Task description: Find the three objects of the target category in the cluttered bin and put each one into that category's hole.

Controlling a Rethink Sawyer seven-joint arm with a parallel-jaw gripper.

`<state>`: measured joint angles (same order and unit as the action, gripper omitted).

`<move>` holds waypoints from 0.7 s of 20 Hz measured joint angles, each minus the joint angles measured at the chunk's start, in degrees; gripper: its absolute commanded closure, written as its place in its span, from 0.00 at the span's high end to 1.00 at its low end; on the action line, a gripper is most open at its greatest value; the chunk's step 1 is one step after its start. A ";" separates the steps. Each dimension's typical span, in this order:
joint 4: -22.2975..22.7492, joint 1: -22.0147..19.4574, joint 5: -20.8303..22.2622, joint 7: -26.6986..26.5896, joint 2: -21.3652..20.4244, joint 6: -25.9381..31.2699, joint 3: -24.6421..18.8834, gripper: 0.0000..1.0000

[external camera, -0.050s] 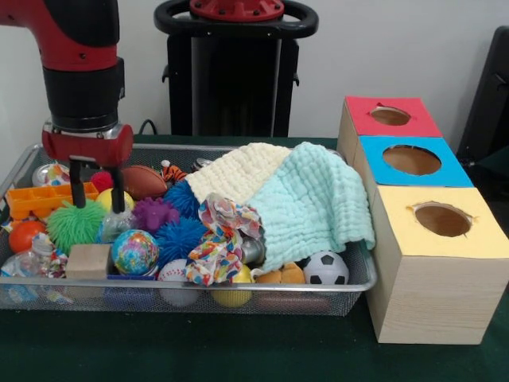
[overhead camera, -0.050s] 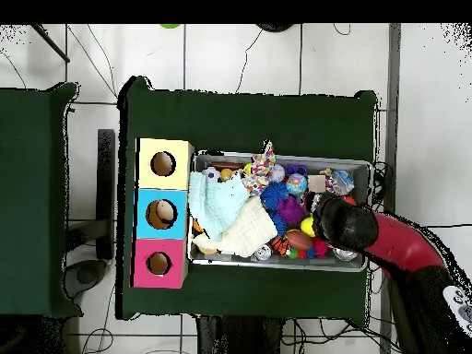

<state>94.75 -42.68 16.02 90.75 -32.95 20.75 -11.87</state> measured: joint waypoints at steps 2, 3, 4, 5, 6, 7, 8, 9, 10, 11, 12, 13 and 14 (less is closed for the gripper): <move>-0.22 0.14 0.02 0.00 0.28 -1.18 -0.02 1.00; -0.35 0.23 0.03 0.00 0.46 -1.67 -0.01 1.00; -0.41 0.32 -0.01 0.00 0.70 -1.88 -0.02 1.00; -0.60 0.57 -0.01 0.00 1.17 -2.03 -0.05 1.00; -0.66 0.79 0.05 0.00 1.48 -2.01 -0.02 1.00; -0.68 0.87 0.03 0.00 1.61 -2.03 -0.03 1.00; -0.70 1.40 0.04 0.00 2.39 -2.01 -0.02 1.00; -0.72 1.58 0.03 0.00 2.65 -2.01 -0.02 1.00; -0.72 1.81 0.04 0.00 2.91 -2.00 0.00 1.00; -0.72 2.03 0.04 0.00 3.17 -1.99 0.03 1.00; -0.77 2.49 0.04 0.00 3.49 -1.78 0.22 1.00; -0.79 2.65 0.04 0.00 3.55 -1.66 0.35 1.00; -0.85 2.84 0.03 0.00 3.59 -1.46 0.55 1.00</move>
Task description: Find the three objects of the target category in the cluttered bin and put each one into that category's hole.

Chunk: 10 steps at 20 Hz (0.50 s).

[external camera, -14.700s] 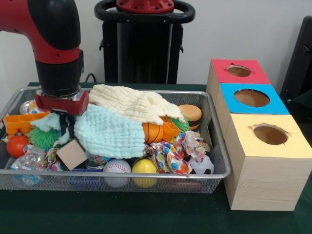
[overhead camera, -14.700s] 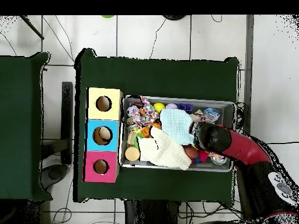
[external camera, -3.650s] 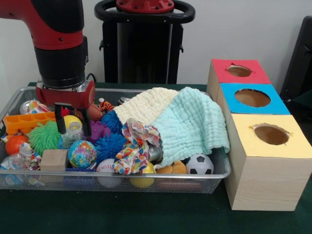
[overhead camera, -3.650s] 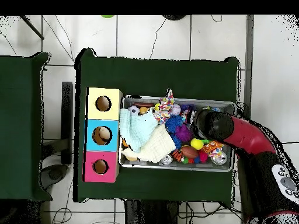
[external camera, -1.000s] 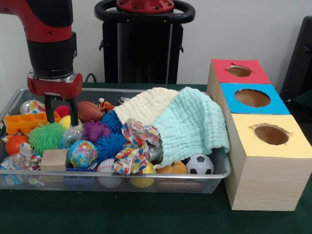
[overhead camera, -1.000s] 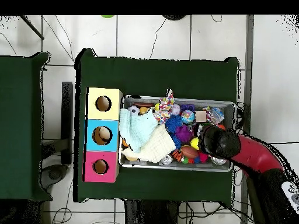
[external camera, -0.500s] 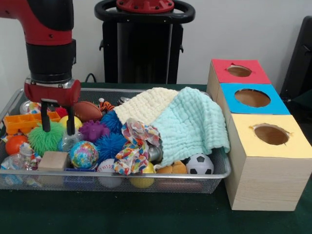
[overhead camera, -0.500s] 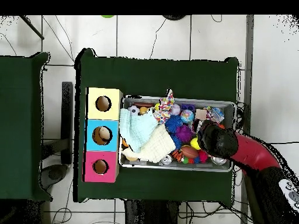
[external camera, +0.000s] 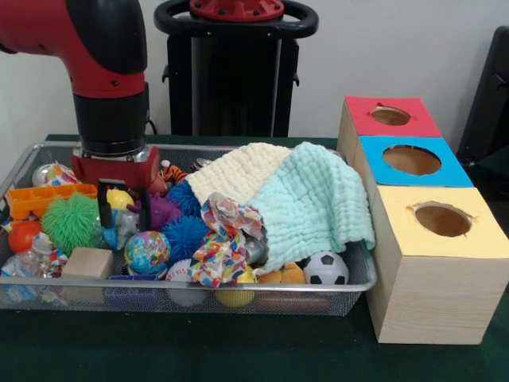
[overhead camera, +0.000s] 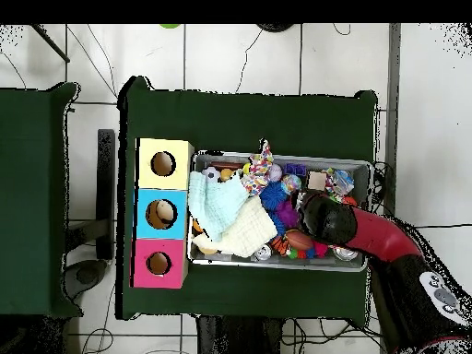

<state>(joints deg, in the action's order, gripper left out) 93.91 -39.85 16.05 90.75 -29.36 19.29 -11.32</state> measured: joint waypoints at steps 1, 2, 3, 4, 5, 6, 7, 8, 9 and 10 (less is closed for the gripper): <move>-0.12 0.25 0.00 0.00 -0.02 0.31 0.40 1.00; -0.21 0.36 0.00 0.00 0.00 0.45 0.59 1.00; -0.32 0.51 0.00 0.00 0.01 0.57 0.81 1.00; -0.41 0.65 -0.01 0.00 0.04 0.58 0.99 1.00; -0.57 0.95 -0.01 0.00 0.12 0.58 1.25 1.00; -0.60 1.06 -0.01 0.00 0.13 0.59 1.34 1.00; -0.63 1.18 -0.01 0.00 0.14 0.59 1.44 1.00; -0.65 1.42 -0.01 0.00 0.14 0.58 1.68 1.00; -0.64 1.57 -0.01 0.00 0.15 0.58 1.84 1.00; -0.64 1.84 -0.01 0.00 0.15 0.58 2.13 1.00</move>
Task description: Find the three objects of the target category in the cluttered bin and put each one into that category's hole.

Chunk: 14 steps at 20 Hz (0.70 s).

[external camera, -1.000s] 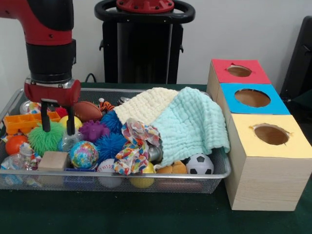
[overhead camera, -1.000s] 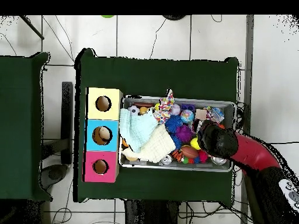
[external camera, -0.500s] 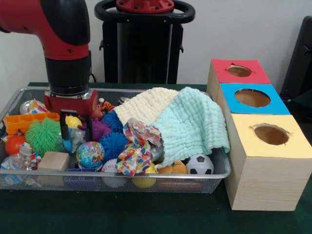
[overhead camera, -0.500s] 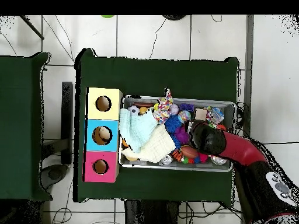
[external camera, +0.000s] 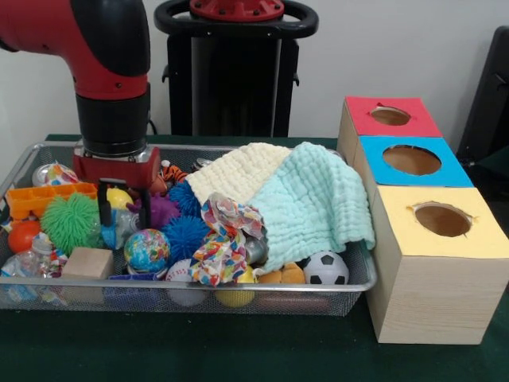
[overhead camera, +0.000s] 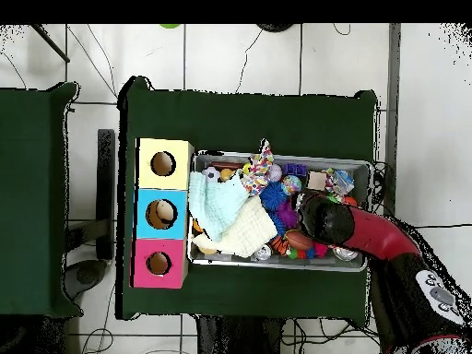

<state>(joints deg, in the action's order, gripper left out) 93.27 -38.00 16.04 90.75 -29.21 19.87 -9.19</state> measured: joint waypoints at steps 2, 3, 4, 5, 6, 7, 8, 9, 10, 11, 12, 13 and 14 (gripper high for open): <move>-0.01 0.51 0.00 0.00 0.00 0.00 0.45 1.00; -0.01 0.80 0.00 0.00 0.01 0.00 0.74 1.00; -0.01 1.31 0.01 0.00 0.00 0.00 1.22 1.00; -0.02 1.60 0.00 0.00 0.01 0.00 1.50 1.00; -0.03 2.15 0.00 0.00 0.08 -0.01 1.96 1.00; -0.04 2.70 0.00 0.00 0.15 -0.01 2.43 1.00; -0.06 3.88 0.00 0.00 0.38 -0.02 3.14 1.00; -0.08 4.22 0.00 0.00 0.45 -0.02 3.30 1.00; -0.14 4.74 0.01 0.00 0.50 -0.02 3.47 1.00; -0.19 5.25 0.01 0.00 0.56 -0.02 3.64 1.00; -0.20 5.58 0.00 0.00 0.54 -0.02 3.69 1.00; -0.19 5.80 0.00 0.00 0.52 -0.02 3.70 1.00; -0.19 6.15 0.00 0.00 0.37 -0.02 3.70 1.00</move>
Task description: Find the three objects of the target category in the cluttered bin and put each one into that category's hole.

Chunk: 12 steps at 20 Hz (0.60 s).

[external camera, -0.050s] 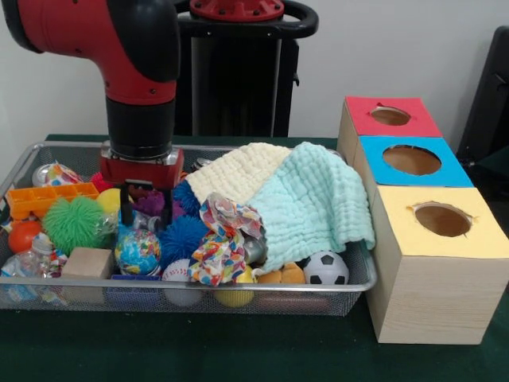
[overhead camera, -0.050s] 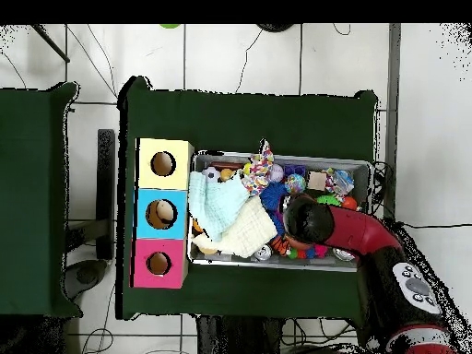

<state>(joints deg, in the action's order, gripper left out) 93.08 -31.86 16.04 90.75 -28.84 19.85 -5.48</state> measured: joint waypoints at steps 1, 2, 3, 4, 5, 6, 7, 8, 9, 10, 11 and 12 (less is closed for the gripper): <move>0.00 0.35 0.00 0.00 -0.15 0.01 0.00 1.00; 0.00 0.40 -0.01 0.00 -0.25 0.05 0.00 1.00; 0.00 0.45 -0.01 0.00 -0.36 0.09 0.00 1.00; 0.01 0.47 -0.12 0.00 -0.75 0.42 0.02 1.00; 0.00 0.46 -0.19 0.00 -0.91 0.62 0.02 1.00; 0.02 0.47 -0.26 0.00 -1.07 0.88 0.02 1.00; 0.02 0.47 -0.28 0.00 -1.15 1.02 0.02 1.00; 0.01 0.50 -0.42 0.00 -1.55 1.82 0.03 1.00; 0.02 0.56 -0.43 0.00 -1.76 2.25 0.11 1.00; 0.02 0.61 -0.43 0.00 -1.86 2.47 0.17 1.00; 0.02 0.79 -0.43 0.00 -2.05 2.92 0.42 1.00; 0.02 0.90 -0.43 0.00 -2.10 3.05 0.56 1.00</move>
<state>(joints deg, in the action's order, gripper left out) 93.09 -30.95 15.61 90.75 -30.93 22.90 -4.92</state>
